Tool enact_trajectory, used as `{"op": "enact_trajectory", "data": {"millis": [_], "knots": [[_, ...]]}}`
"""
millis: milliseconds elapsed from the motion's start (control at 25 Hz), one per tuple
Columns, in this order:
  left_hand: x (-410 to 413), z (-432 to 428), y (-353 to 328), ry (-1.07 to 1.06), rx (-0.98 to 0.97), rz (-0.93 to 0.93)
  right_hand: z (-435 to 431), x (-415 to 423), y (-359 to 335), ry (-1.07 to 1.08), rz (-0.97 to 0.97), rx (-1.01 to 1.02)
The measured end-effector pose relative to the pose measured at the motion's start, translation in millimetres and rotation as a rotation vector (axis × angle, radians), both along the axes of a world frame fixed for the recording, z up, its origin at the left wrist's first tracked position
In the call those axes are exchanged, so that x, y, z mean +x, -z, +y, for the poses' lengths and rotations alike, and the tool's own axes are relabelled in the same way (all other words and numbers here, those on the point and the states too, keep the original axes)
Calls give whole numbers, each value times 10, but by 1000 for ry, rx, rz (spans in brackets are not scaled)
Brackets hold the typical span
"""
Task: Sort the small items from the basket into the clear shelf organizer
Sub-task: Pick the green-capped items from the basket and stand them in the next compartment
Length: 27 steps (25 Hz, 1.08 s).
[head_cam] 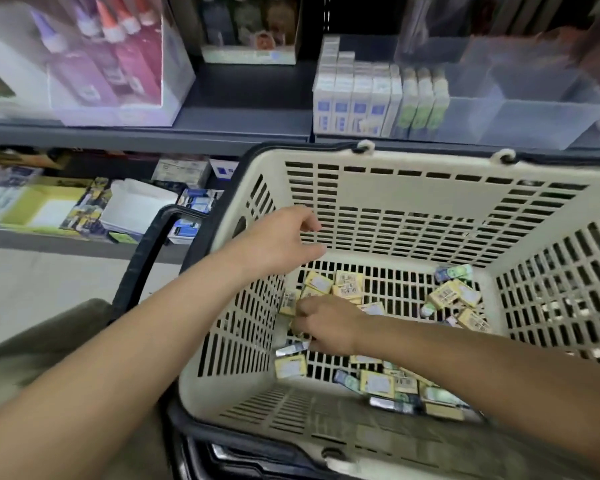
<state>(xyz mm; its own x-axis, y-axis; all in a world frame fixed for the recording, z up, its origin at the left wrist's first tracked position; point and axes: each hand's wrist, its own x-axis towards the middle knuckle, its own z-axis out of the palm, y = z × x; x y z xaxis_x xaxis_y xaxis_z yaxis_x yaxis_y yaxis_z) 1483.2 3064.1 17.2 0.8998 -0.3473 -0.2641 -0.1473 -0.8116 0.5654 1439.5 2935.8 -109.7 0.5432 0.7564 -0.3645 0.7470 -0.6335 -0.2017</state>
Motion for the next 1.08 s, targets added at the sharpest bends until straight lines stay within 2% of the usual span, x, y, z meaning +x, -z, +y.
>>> {"op": "enact_trajectory", "data": {"millis": [80, 240, 440, 560, 640, 680, 720, 840, 920, 1000, 1080], "knots": [[40, -21, -3, 7, 7, 12, -44, -25, 29, 49, -14, 37], [24, -134, -2, 71, 60, 49, -187, -94, -130, 258, 133, 188], [-145, -294, 65, 252, 179, 223, -577, -106, -581, 697, 418, 578], [-191, -382, 74, 249, 105, 325, -719, -42, -804, 854, 585, 881], [-185, -399, 77, 191, 43, 303, -749, -13, -818, 922, 634, 972], [-178, -394, 77, 150, 45, 276, -744, -31, -774, 919, 585, 908], [-165, -383, 80, 107, 57, 246, -733, -64, -692, 843, 479, 742], [-106, -372, 104, 48, 116, 187, -594, -305, -299, 408, 268, 113], [-93, -366, 126, 62, 121, 186, -460, -485, -93, 205, 202, -151], [-87, -366, 140, 79, 100, 195, -375, -571, -24, 126, 133, -241], [-79, -370, 149, 99, 83, 171, -399, -539, -75, 210, 176, -141]]}}
